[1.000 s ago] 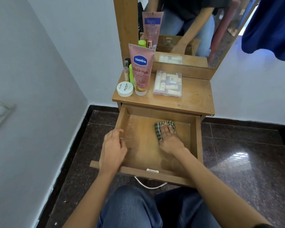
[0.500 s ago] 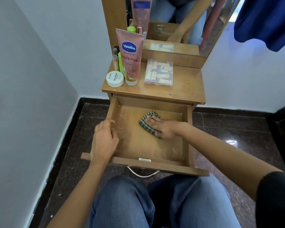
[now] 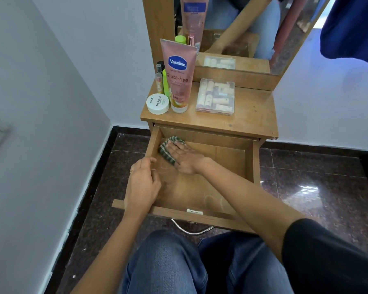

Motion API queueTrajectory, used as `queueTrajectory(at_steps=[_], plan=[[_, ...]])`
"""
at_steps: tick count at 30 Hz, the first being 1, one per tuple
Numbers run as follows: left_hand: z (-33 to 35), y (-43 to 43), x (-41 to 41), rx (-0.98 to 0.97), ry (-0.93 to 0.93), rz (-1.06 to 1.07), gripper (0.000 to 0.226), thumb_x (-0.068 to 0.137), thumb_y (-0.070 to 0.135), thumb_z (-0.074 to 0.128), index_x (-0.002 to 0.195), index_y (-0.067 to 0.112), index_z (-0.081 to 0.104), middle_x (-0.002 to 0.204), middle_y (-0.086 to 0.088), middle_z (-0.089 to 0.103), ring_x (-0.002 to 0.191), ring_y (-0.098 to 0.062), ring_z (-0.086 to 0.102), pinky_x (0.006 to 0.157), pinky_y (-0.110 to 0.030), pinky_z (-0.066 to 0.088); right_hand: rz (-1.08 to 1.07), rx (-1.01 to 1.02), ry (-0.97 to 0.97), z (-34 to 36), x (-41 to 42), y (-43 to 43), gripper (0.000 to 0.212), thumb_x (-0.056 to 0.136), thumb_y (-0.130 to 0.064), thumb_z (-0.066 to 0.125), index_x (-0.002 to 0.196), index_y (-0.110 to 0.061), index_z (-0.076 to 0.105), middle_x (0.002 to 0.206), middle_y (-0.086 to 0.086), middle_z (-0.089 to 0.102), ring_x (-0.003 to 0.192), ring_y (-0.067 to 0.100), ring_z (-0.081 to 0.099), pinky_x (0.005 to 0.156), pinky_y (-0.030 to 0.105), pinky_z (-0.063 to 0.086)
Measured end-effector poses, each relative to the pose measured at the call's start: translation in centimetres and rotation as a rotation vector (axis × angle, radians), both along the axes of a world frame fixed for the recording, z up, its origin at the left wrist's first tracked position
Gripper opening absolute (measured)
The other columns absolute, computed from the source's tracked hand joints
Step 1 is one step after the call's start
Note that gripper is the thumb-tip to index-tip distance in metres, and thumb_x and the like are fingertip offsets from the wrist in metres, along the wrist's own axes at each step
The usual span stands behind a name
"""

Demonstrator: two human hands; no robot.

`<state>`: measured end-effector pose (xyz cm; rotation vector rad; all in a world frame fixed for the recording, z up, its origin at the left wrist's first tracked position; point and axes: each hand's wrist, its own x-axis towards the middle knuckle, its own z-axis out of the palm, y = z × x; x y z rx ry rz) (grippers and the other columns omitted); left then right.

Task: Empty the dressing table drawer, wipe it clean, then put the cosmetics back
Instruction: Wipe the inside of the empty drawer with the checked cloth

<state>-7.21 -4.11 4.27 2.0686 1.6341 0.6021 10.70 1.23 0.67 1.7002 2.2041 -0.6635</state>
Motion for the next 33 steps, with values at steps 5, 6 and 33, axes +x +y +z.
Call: queueTrajectory(at_steps=[5,6,33], plan=[[0.2,0.0,0.1,-0.016,0.005,0.003,0.03,0.091,0.007,0.045,0.12,0.011,0.053,0.122,-0.008,0.058,0.12,-0.02,0.044,0.09,-0.032,0.043,0.118,0.013,-0.001,0.3,0.6,-1.6,0.064,0.101,-0.031,0.026,0.15,-0.015,-0.013,0.158,0.005,-0.017,0.145,0.019,-0.017,0.119,0.035,-0.007],[0.2,0.0,0.0,-0.019,0.003,0.002,0.03,0.091,0.007,0.045,0.12,0.012,0.053,0.122,-0.007,0.058,0.121,-0.02,0.044,0.091,-0.033,0.043,0.146,0.004,0.002,0.3,1.3,-2.5,0.064,0.102,-0.032,0.025,0.15,-0.015,-0.013,0.158,0.005,-0.017,0.145,0.019,-0.017,0.12,0.035,-0.007],[0.0,-0.5,0.1,-0.021,0.013,0.007,0.027,0.092,0.01,0.047,0.118,0.013,0.053,0.119,-0.005,0.058,0.116,-0.019,0.046,0.092,-0.032,0.041,0.403,0.058,0.006,-0.2,-0.7,-3.4,0.068,0.097,-0.032,0.036,0.152,-0.017,-0.001,0.16,0.003,-0.004,0.147,0.016,-0.007,0.121,0.038,0.0]])
